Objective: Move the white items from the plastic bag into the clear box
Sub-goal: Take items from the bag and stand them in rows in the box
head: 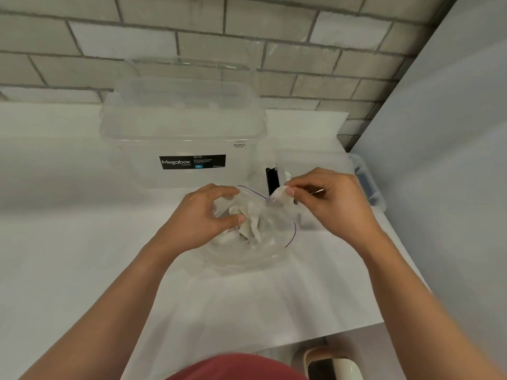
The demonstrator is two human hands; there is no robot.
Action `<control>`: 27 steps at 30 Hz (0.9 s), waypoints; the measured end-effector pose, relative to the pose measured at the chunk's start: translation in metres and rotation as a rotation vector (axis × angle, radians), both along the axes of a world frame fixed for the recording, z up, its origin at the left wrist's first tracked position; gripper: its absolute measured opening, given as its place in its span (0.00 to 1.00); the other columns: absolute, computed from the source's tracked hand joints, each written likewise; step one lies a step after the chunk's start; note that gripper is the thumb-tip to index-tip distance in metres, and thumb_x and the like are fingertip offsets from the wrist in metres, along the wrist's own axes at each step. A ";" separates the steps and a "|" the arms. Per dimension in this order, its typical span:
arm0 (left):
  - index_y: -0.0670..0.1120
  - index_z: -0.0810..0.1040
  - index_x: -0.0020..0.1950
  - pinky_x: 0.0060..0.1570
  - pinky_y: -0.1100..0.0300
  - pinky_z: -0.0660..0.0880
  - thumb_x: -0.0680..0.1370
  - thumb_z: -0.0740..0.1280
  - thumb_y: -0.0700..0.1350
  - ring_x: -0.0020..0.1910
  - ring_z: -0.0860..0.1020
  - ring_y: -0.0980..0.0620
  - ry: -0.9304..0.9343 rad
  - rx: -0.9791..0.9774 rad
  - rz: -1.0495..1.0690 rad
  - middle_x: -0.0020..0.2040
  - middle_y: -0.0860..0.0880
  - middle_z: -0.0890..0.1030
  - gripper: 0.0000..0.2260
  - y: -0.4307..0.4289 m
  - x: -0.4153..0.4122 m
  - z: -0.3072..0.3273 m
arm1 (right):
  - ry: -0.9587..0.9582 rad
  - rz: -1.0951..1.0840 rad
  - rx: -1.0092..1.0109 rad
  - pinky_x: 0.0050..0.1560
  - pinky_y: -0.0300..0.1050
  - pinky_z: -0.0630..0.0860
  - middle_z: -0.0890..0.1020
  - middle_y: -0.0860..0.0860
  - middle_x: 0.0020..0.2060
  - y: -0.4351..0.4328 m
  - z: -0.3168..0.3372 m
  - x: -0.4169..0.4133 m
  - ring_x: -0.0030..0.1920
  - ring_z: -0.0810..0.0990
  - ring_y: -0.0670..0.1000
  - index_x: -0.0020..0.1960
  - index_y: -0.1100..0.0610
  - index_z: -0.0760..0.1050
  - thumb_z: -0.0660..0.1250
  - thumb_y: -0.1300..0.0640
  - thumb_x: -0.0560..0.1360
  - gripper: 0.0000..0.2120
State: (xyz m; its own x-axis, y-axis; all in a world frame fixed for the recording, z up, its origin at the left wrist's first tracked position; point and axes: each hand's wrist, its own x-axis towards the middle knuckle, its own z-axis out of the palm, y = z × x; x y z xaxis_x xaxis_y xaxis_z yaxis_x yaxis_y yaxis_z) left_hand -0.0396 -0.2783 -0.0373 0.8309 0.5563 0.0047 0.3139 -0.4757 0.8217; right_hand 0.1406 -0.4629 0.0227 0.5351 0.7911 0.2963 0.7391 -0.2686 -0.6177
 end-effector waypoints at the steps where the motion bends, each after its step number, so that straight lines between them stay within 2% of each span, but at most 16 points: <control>1: 0.61 0.78 0.62 0.49 0.68 0.73 0.71 0.76 0.55 0.49 0.78 0.53 -0.033 -0.037 0.040 0.55 0.62 0.79 0.20 -0.001 0.002 -0.001 | -0.038 -0.054 0.005 0.45 0.30 0.75 0.85 0.40 0.41 -0.006 0.009 0.014 0.41 0.83 0.40 0.50 0.49 0.86 0.75 0.54 0.75 0.04; 3: 0.61 0.78 0.61 0.47 0.70 0.72 0.72 0.76 0.53 0.50 0.78 0.52 -0.070 -0.078 0.103 0.55 0.63 0.80 0.18 -0.001 0.003 -0.003 | -0.104 -0.150 0.003 0.43 0.25 0.73 0.85 0.39 0.40 -0.015 0.019 0.040 0.42 0.83 0.38 0.50 0.49 0.86 0.75 0.53 0.75 0.04; 6: 0.60 0.79 0.61 0.45 0.68 0.71 0.73 0.75 0.51 0.45 0.77 0.56 -0.081 -0.075 0.135 0.54 0.62 0.80 0.17 -0.004 0.004 -0.001 | -0.177 -0.258 -0.101 0.41 0.22 0.70 0.86 0.44 0.41 -0.023 0.024 0.080 0.42 0.84 0.43 0.52 0.52 0.85 0.73 0.54 0.77 0.05; 8: 0.60 0.78 0.61 0.44 0.67 0.70 0.73 0.75 0.51 0.38 0.74 0.59 -0.077 -0.060 0.135 0.54 0.62 0.80 0.18 -0.006 0.005 0.001 | -0.227 -0.281 -0.225 0.43 0.29 0.74 0.87 0.48 0.42 -0.025 0.018 0.103 0.44 0.84 0.48 0.51 0.52 0.85 0.72 0.56 0.77 0.05; 10: 0.60 0.78 0.61 0.43 0.66 0.70 0.73 0.75 0.51 0.35 0.72 0.59 -0.081 -0.053 0.142 0.54 0.62 0.80 0.18 -0.007 0.006 0.001 | -0.225 -0.265 -0.354 0.44 0.40 0.79 0.86 0.48 0.42 -0.024 0.010 0.119 0.43 0.83 0.50 0.50 0.51 0.86 0.72 0.57 0.77 0.04; 11: 0.60 0.78 0.61 0.43 0.66 0.69 0.73 0.75 0.50 0.34 0.71 0.60 -0.082 -0.054 0.149 0.54 0.61 0.81 0.18 -0.007 0.006 0.001 | -0.210 -0.243 -0.424 0.41 0.41 0.80 0.85 0.47 0.41 -0.022 0.005 0.125 0.41 0.81 0.49 0.50 0.51 0.86 0.72 0.57 0.77 0.05; 13: 0.60 0.78 0.61 0.43 0.66 0.69 0.73 0.75 0.50 0.34 0.72 0.61 -0.078 -0.054 0.158 0.54 0.61 0.81 0.18 -0.007 0.007 0.001 | -0.189 -0.162 -0.575 0.39 0.35 0.76 0.84 0.45 0.40 -0.017 -0.008 0.133 0.40 0.80 0.46 0.47 0.50 0.85 0.72 0.58 0.76 0.05; 16: 0.60 0.78 0.62 0.42 0.66 0.69 0.73 0.75 0.50 0.34 0.72 0.61 -0.067 -0.047 0.170 0.54 0.61 0.81 0.18 -0.007 0.008 0.002 | -0.168 -0.087 -0.741 0.55 0.45 0.77 0.86 0.48 0.44 -0.004 -0.034 0.143 0.53 0.80 0.51 0.46 0.50 0.86 0.73 0.58 0.74 0.05; 17: 0.61 0.78 0.62 0.42 0.68 0.69 0.73 0.75 0.50 0.35 0.72 0.60 -0.062 -0.042 0.175 0.54 0.62 0.81 0.18 -0.006 0.008 0.002 | -0.167 -0.086 -0.777 0.57 0.47 0.77 0.86 0.48 0.45 0.000 -0.043 0.145 0.54 0.79 0.51 0.46 0.50 0.86 0.74 0.58 0.74 0.05; 20: 0.61 0.78 0.61 0.41 0.72 0.69 0.74 0.75 0.49 0.35 0.72 0.58 -0.060 -0.038 0.194 0.54 0.62 0.81 0.17 -0.004 0.006 0.002 | -0.181 -0.100 -0.862 0.50 0.45 0.78 0.85 0.50 0.47 0.009 -0.062 0.152 0.51 0.81 0.51 0.47 0.50 0.85 0.74 0.59 0.72 0.05; 22: 0.61 0.78 0.61 0.43 0.68 0.71 0.74 0.74 0.49 0.35 0.72 0.56 -0.062 -0.037 0.203 0.54 0.62 0.81 0.18 -0.002 0.006 0.002 | -0.187 -0.108 -0.881 0.46 0.44 0.79 0.84 0.50 0.48 0.012 -0.070 0.156 0.49 0.82 0.52 0.47 0.51 0.85 0.74 0.59 0.72 0.05; 24: 0.61 0.78 0.62 0.43 0.65 0.72 0.74 0.74 0.48 0.34 0.72 0.55 -0.060 -0.034 0.210 0.54 0.62 0.81 0.18 0.000 0.005 0.002 | -0.215 -0.122 -0.888 0.45 0.44 0.78 0.83 0.51 0.49 0.011 -0.075 0.160 0.49 0.82 0.52 0.48 0.51 0.84 0.73 0.58 0.73 0.05; 27: 0.60 0.78 0.62 0.41 0.69 0.72 0.75 0.73 0.45 0.36 0.74 0.52 -0.051 -0.029 0.207 0.55 0.62 0.81 0.18 0.002 0.006 -0.001 | -0.239 -0.129 -0.894 0.46 0.45 0.79 0.83 0.51 0.50 0.011 -0.081 0.162 0.50 0.81 0.53 0.48 0.50 0.84 0.73 0.57 0.74 0.05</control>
